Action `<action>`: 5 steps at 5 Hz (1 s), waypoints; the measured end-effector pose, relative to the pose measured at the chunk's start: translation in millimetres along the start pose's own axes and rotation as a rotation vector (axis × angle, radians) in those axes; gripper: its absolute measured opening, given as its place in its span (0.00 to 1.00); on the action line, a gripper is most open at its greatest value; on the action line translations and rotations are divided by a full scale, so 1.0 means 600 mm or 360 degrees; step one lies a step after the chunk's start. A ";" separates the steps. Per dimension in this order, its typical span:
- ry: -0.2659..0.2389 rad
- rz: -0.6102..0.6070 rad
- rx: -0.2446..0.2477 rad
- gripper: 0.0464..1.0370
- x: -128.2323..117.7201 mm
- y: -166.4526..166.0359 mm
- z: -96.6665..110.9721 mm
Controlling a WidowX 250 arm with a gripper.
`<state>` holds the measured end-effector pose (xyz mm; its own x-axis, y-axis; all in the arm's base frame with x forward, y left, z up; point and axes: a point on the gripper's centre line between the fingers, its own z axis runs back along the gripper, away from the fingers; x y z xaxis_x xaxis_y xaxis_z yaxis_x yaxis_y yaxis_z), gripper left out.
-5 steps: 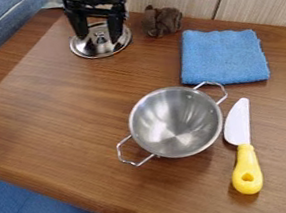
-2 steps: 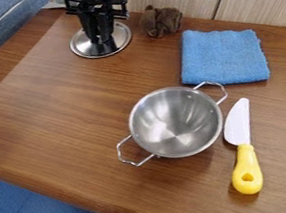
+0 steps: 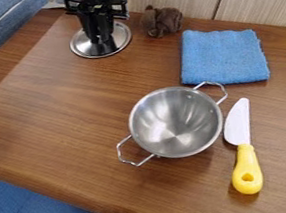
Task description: Put the silver lid on the silver bowl
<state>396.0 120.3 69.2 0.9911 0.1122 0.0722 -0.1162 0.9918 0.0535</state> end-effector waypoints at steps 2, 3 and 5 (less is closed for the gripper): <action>-0.0048 0.0130 0.0026 0.25 -0.007 0.031 0.050; -0.0208 0.0140 0.0050 0.25 -0.011 0.028 0.126; -0.0394 -0.0035 -0.0013 0.25 -0.097 -0.089 0.225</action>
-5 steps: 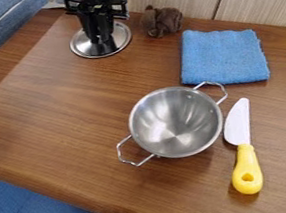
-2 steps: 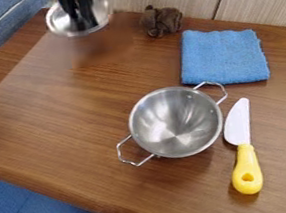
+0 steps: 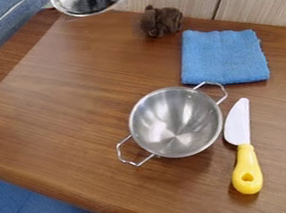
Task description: Put the silver lid on the silver bowl
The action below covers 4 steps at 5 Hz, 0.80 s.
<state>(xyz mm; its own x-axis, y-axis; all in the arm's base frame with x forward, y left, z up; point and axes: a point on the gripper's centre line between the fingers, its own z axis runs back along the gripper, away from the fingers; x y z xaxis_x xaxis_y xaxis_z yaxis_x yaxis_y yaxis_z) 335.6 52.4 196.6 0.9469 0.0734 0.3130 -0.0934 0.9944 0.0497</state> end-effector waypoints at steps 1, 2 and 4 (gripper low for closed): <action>-0.0036 -0.0061 -0.0055 0.25 -0.053 -0.058 0.036; -0.0028 -0.0147 -0.0112 0.24 -0.105 -0.108 0.043; 0.0084 -0.0364 -0.0236 0.25 -0.181 -0.173 -0.014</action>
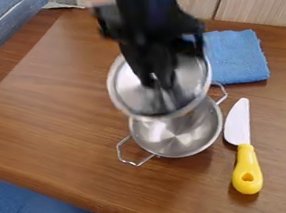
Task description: Put the silver lid on the silver bowl
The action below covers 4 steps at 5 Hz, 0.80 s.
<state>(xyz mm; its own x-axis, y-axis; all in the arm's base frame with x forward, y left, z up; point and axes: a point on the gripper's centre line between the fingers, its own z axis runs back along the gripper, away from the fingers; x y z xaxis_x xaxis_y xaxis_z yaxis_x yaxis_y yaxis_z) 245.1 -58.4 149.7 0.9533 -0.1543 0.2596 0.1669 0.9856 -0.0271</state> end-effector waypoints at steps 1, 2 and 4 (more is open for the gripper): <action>0.0091 -0.0115 -0.0045 0.25 -0.011 -0.008 -0.046; 0.0148 -0.0186 -0.0062 0.25 -0.012 -0.010 -0.068; 0.0181 -0.0219 -0.0058 0.30 -0.015 -0.015 -0.077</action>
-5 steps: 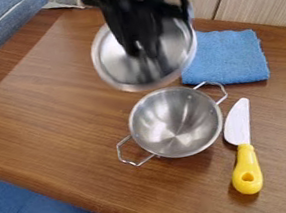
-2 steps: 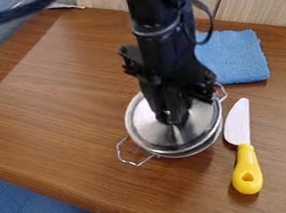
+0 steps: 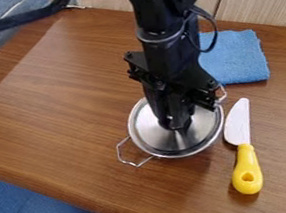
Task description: Put the silver lid on the silver bowl
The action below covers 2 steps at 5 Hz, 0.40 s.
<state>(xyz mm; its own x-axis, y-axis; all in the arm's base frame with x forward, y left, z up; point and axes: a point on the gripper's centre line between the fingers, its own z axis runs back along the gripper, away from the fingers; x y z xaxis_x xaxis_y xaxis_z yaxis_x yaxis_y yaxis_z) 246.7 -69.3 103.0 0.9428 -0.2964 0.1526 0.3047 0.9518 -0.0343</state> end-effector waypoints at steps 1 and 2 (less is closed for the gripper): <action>0.0029 0.0017 0.0028 0.61 -0.002 0.004 -0.002; 0.0031 0.0016 0.0053 0.90 -0.001 0.005 -0.001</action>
<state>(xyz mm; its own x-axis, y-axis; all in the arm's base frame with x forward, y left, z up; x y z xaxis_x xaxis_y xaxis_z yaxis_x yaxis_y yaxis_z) 247.1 -66.4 102.4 0.9484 -0.2877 0.1333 0.2906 0.9568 -0.0028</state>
